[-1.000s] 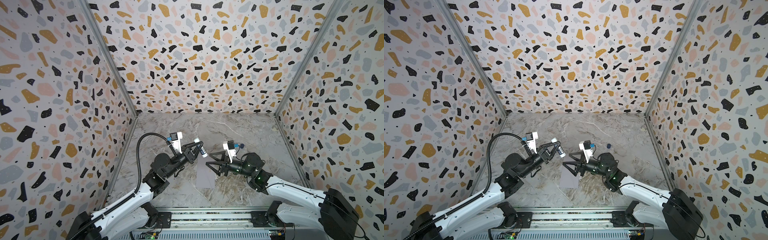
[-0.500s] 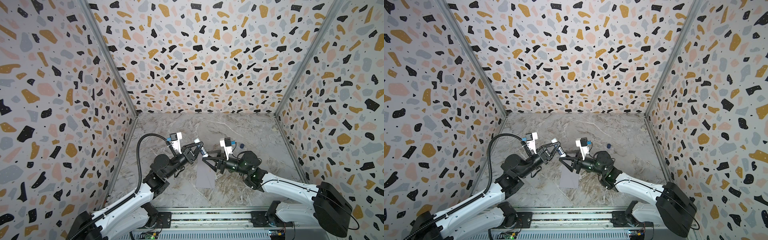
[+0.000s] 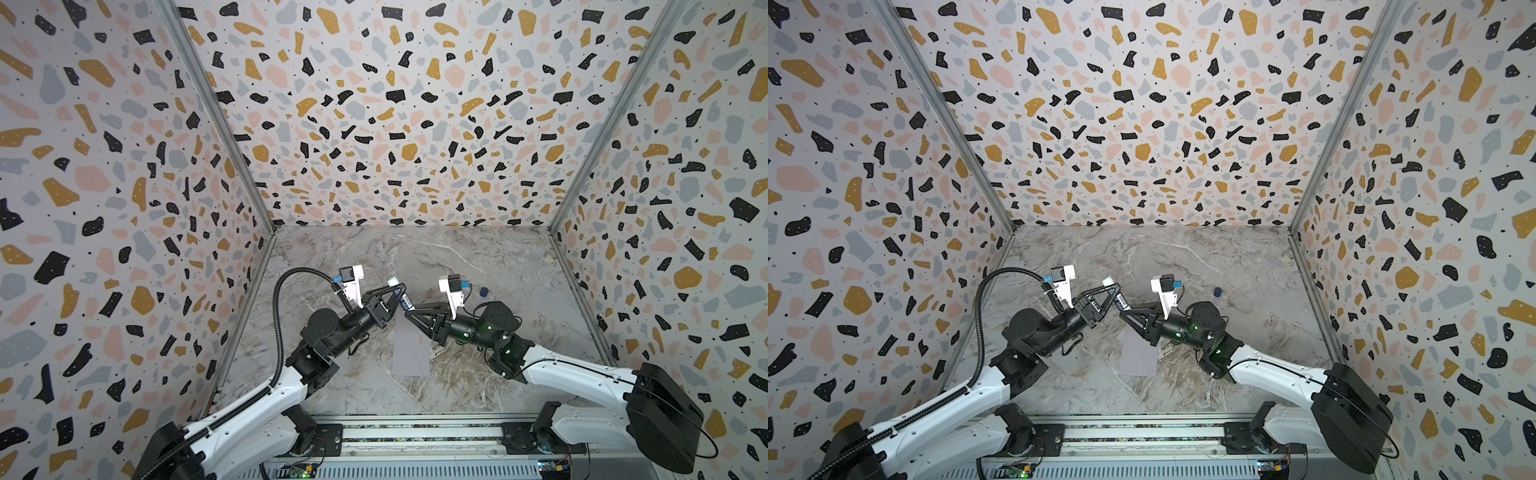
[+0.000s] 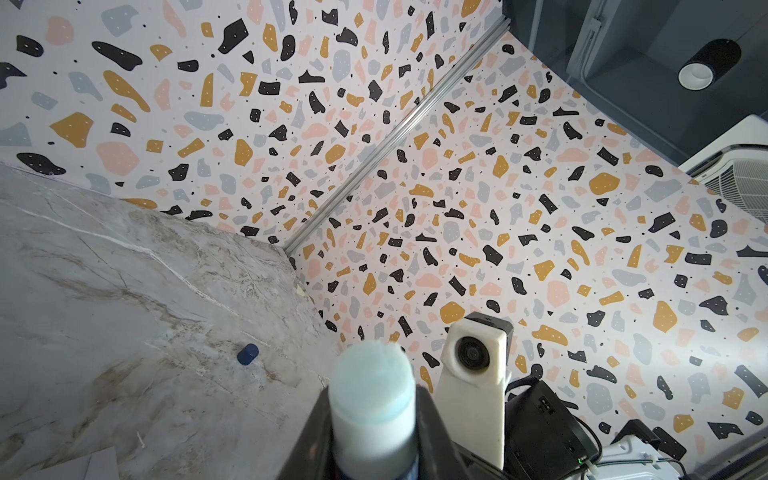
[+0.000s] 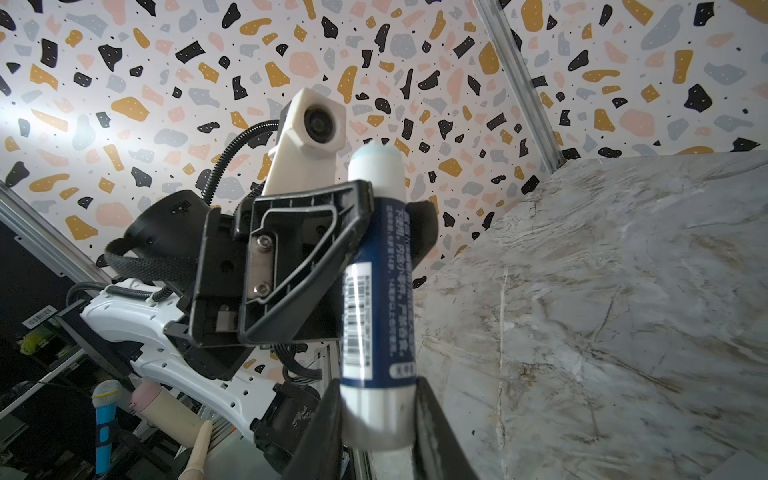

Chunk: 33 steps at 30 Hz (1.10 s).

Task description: Place the letter into the envelope and seal it

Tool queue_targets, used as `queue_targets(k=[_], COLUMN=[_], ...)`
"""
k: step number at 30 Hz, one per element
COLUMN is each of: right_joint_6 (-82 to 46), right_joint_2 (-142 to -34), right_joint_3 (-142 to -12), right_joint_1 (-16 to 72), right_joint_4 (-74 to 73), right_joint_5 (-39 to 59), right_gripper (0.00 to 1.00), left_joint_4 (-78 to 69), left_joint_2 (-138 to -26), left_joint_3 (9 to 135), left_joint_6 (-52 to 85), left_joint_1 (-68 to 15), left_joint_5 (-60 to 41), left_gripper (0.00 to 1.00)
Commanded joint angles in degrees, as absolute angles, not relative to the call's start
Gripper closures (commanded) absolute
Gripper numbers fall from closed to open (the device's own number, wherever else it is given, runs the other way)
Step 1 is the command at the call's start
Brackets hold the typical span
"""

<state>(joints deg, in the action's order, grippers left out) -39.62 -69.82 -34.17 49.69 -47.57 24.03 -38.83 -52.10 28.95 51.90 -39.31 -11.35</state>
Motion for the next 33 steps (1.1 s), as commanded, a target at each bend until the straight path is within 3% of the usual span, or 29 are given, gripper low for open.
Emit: queue_targets(k=[1,9,18,27,33], right_joint_6=[-38.2,-27.7,-9.0,16.5,26.7], right_joint_2=[-69.0,-67.6,-68.9,-78.3,-83.5], right_joint_3=[-37.6,-43.7,-50.8,-55.4,-55.5], right_joint_1=[49.9,53.0,65.0,76.2,79.0], right_joint_4=[-44.3,-28.8,-20.9,-28.2,-35.5], right_joint_5=[21.4,7.3,-23.0,-48.7,-55.4], right_gripper=[0.95,1.00,1.00,1.00,1.00], left_joint_4=[-39.9,-36.2,-35.1,-35.5,-35.4], left_joint_2=[-51.4,-51.4,-51.8,-52.6,-52.5], left_joint_3=[28.6,28.9,28.6,28.6,28.6], left_joint_6=[48.9,46.0,45.3,45.6,45.6], left_joint_1=[-39.0,-39.0,-39.0,-39.0,-39.0], left_joint_5=[-11.1,-9.9,-9.3,-9.4,-9.2], left_gripper=[1.00,1.00,1.00,1.00,1.00])
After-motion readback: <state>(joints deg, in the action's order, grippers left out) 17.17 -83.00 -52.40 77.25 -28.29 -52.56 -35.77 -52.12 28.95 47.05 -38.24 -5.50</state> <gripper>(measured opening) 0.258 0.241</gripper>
